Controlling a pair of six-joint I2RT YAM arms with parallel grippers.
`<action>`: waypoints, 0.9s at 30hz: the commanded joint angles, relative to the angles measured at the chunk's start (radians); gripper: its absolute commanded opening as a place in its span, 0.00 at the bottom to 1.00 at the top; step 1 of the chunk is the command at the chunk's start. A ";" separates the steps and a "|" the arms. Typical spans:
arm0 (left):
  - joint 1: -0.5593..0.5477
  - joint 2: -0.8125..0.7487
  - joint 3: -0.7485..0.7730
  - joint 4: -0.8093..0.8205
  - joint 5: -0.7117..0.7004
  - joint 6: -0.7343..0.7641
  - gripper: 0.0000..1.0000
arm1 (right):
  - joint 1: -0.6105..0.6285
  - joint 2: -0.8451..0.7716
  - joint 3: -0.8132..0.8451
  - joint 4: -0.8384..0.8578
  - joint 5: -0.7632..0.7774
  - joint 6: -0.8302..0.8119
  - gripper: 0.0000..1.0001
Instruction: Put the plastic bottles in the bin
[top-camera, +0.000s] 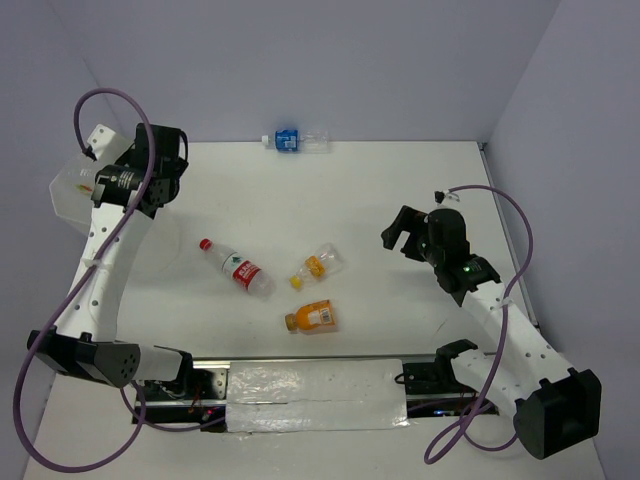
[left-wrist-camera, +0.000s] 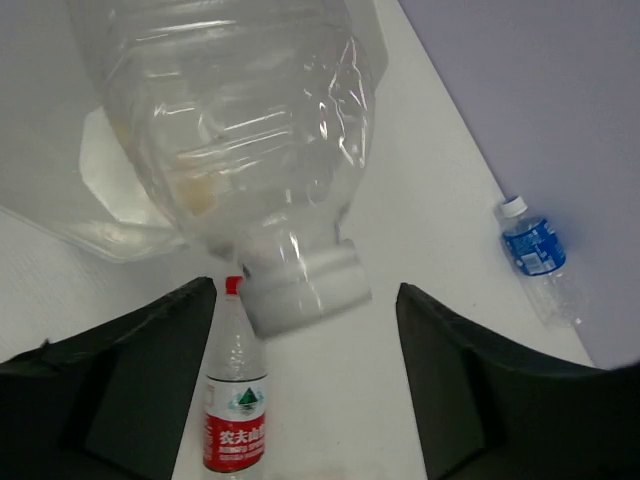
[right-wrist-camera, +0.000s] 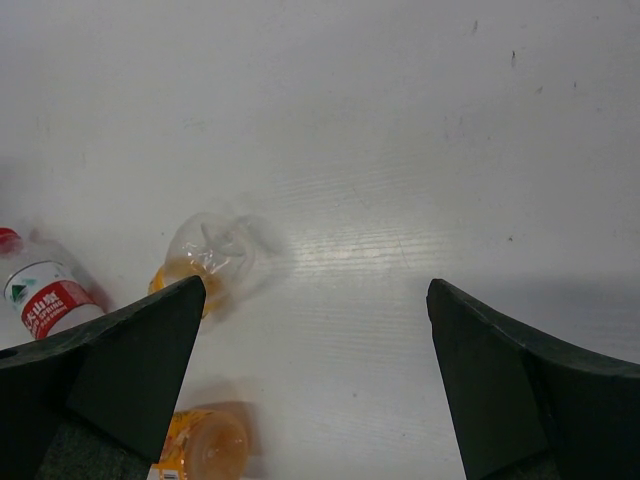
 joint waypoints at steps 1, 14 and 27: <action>0.006 0.000 0.011 0.023 -0.011 0.003 0.89 | 0.001 -0.015 0.013 0.018 0.001 0.009 1.00; -0.005 -0.008 0.070 0.115 0.015 0.243 0.99 | 0.003 -0.015 0.005 0.028 -0.005 0.018 1.00; -0.339 0.132 -0.179 -0.056 -0.007 -0.043 0.98 | 0.004 -0.024 -0.002 0.022 0.007 0.032 1.00</action>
